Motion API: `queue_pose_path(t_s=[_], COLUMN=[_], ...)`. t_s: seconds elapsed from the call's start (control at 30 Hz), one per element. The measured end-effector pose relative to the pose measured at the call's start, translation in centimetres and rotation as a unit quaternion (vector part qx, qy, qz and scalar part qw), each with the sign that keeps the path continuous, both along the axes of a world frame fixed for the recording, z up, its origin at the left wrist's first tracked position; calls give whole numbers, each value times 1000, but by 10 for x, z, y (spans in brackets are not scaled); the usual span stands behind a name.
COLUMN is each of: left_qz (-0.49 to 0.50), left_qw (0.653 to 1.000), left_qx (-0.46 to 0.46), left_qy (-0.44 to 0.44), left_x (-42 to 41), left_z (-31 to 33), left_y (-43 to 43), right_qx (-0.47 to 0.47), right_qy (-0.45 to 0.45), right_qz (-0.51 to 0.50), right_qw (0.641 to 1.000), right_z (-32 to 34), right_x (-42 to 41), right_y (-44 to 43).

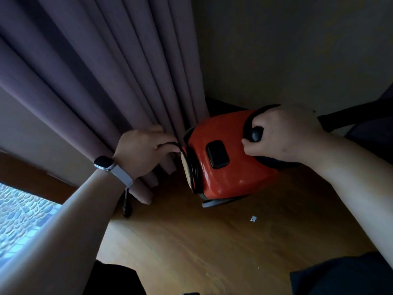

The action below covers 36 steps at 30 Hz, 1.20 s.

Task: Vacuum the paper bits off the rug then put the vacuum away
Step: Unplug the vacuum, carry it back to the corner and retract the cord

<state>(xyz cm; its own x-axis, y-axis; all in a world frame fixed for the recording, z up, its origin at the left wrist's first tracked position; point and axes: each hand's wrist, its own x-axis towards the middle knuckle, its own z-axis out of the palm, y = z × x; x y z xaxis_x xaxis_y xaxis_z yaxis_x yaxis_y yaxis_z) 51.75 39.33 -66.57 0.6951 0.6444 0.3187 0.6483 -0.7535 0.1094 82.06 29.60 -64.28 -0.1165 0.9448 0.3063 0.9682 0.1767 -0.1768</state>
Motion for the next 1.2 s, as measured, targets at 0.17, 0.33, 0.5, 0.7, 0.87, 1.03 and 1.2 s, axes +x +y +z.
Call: queue_pose_path(t_s=[0.17,0.33,0.5,0.7,0.87,1.03,1.2], left_qz=[34,89,141,177,190,144,90], left_qw=[950,856,762,710,689,673,759], left_qx=[-256,-400,-479,-534,-538,-575,-523], left_qy=[-173,-315,-412,-423,-447,-442,-377], left_x=[3,-4,-12,-5,0,8,13], left_z=[-15,-19,-34,-43,-46,-42,-39], left_y=[1,5,9,3,0,-6,-13], right_qx=[-5,9,48,24,-10,-15,-23], right_qy=[7,81,102,126,171,188,203], right_qz=[31,-5,-37,-53,-88,-128,-161], right_qw=[999,997,993,990,981,974,965], right_z=[11,12,16,16,17,16,19], right_x=[-12,-14,-20,-23,-21,-22,-20], right_y=[-9,-11,-10,-13,-12,-8,-8])
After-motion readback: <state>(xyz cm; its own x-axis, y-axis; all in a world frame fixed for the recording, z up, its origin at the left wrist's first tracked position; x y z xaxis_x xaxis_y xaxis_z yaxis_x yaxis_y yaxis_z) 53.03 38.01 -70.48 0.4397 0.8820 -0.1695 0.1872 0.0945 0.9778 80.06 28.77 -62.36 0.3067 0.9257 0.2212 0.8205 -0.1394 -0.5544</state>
